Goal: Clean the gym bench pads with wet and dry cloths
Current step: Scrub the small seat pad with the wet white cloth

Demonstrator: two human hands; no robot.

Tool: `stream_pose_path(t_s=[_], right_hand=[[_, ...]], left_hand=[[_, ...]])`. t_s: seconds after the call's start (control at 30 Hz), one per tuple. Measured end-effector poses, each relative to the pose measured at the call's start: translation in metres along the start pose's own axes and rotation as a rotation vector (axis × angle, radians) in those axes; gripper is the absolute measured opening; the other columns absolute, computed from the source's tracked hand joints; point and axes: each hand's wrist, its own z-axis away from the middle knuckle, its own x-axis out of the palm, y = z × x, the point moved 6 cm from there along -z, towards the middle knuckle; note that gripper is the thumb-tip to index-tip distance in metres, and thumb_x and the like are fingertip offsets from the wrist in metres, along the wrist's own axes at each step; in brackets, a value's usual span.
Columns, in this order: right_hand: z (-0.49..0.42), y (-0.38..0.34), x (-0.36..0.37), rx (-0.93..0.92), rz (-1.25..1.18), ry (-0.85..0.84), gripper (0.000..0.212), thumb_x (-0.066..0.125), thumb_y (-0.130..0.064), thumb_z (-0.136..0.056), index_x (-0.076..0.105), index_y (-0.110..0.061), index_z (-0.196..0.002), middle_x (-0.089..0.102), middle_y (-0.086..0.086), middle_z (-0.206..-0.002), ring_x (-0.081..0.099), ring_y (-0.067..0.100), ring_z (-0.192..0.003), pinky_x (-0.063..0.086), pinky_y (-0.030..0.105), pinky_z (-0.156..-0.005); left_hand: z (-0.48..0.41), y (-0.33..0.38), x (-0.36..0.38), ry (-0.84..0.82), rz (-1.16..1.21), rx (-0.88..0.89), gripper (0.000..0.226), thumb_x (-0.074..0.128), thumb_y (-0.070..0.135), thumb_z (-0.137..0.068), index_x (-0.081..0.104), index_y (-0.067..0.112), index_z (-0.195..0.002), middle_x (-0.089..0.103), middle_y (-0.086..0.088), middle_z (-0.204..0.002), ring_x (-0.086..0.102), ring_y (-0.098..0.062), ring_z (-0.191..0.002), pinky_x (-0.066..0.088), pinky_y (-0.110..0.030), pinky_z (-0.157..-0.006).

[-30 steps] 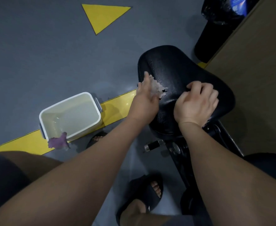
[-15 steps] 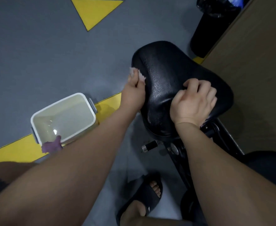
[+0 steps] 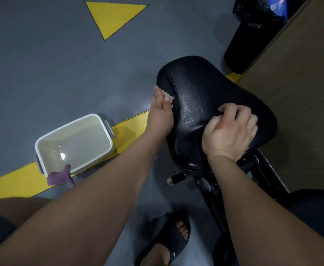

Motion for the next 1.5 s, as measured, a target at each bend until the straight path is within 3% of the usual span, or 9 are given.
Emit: stream_pose_path(t_s=[0.2, 0.5, 0.6, 0.7, 0.9, 1.0, 1.27, 1.4, 1.5], right_hand=[[-0.001, -0.001, 0.003, -0.002, 0.011, -0.004, 0.022, 0.050, -0.020, -0.084, 0.064, -0.018, -0.100, 0.058, 0.009, -0.110, 0.052, 0.034, -0.099, 0.037, 0.044, -0.085], [-0.001, -0.002, 0.001, -0.003, 0.038, -0.018, 0.022, 0.050, -0.020, -0.084, 0.064, -0.018, -0.101, 0.058, 0.010, -0.112, 0.052, 0.035, -0.099, 0.037, 0.045, -0.085], [-0.001, -0.002, 0.002, -0.014, 0.045, -0.007, 0.021, 0.051, -0.020, -0.084, 0.064, -0.018, -0.101, 0.058, 0.010, -0.112, 0.052, 0.035, -0.099, 0.036, 0.044, -0.085], [-0.001, -0.001, 0.004, -0.015, 0.048, -0.008, 0.021, 0.052, -0.021, -0.085, 0.064, -0.018, -0.102, 0.058, 0.009, -0.112, 0.051, 0.034, -0.098, 0.035, 0.044, -0.085], [-0.001, -0.003, 0.002, -0.014, 0.032, -0.009, 0.021, 0.052, -0.018, -0.084, 0.064, -0.016, -0.101, 0.058, 0.010, -0.110, 0.051, 0.035, -0.098, 0.036, 0.045, -0.084], [-0.001, -0.003, 0.003, -0.015, 0.022, -0.006, 0.021, 0.052, -0.018, -0.084, 0.064, -0.016, -0.101, 0.058, 0.010, -0.110, 0.050, 0.035, -0.098, 0.036, 0.045, -0.084], [-0.001, -0.003, 0.001, -0.001, 0.023, -0.014, 0.021, 0.054, -0.018, -0.083, 0.065, -0.018, -0.101, 0.058, 0.009, -0.110, 0.051, 0.034, -0.099, 0.036, 0.045, -0.085], [-0.001, -0.001, 0.003, 0.003, 0.015, -0.021, 0.022, 0.052, -0.020, -0.084, 0.065, -0.017, -0.102, 0.058, 0.009, -0.111, 0.051, 0.034, -0.102, 0.037, 0.045, -0.087], [-0.001, -0.001, 0.003, -0.005, 0.011, -0.013, 0.023, 0.051, -0.021, -0.084, 0.064, -0.017, -0.102, 0.058, 0.010, -0.111, 0.050, 0.034, -0.103, 0.036, 0.045, -0.087]], left_hand=[[-0.053, 0.004, -0.005, -0.016, 0.186, -0.133, 0.046, 0.031, 0.040, -0.111, 0.032, 0.022, -0.153, 0.057, 0.001, -0.138, 0.054, -0.017, -0.127, 0.042, -0.037, -0.113], [-0.033, -0.011, -0.005, -0.075, 0.206, -0.118, 0.075, 0.037, 0.035, -0.110, -0.019, 0.025, -0.159, 0.032, 0.001, -0.162, 0.038, -0.018, -0.144, 0.030, -0.029, -0.118], [-0.064, 0.002, -0.013, -0.092, 0.157, -0.100, 0.052, 0.040, 0.027, -0.110, 0.026, 0.013, -0.158, 0.063, 0.003, -0.116, 0.063, -0.005, -0.097, 0.053, -0.018, -0.082], [-0.066, 0.014, -0.012, -0.098, 0.188, -0.062, 0.029, 0.040, 0.023, -0.111, 0.054, 0.009, -0.133, 0.060, 0.008, -0.086, 0.057, 0.004, -0.063, 0.044, -0.016, -0.059], [-0.052, 0.003, -0.012, -0.038, 0.178, -0.040, 0.054, 0.043, 0.038, -0.108, 0.029, 0.027, -0.160, 0.063, 0.019, -0.090, 0.057, 0.000, -0.078, 0.045, -0.020, -0.086], [-0.075, 0.028, -0.013, -0.060, 0.077, -0.006, 0.049, 0.040, 0.033, -0.110, 0.035, 0.021, -0.158, 0.059, 0.009, -0.135, 0.055, -0.002, -0.113, 0.039, -0.025, -0.113], [-0.048, 0.013, -0.011, -0.024, 0.133, 0.018, 0.052, 0.047, 0.034, -0.107, 0.035, 0.027, -0.157, 0.041, 0.011, -0.158, 0.038, -0.005, -0.144, 0.027, -0.025, -0.122], [-0.077, 0.030, -0.011, -0.063, 0.056, -0.033, 0.046, 0.038, 0.031, -0.110, 0.037, 0.030, -0.156, 0.064, 0.011, -0.124, 0.060, -0.011, -0.111, 0.048, -0.023, -0.093], [-0.097, 0.057, -0.004, -0.123, -0.162, 0.021, 0.034, 0.037, 0.019, -0.108, 0.056, 0.026, -0.135, 0.060, 0.000, -0.107, 0.055, -0.018, -0.100, 0.035, -0.024, -0.077]])
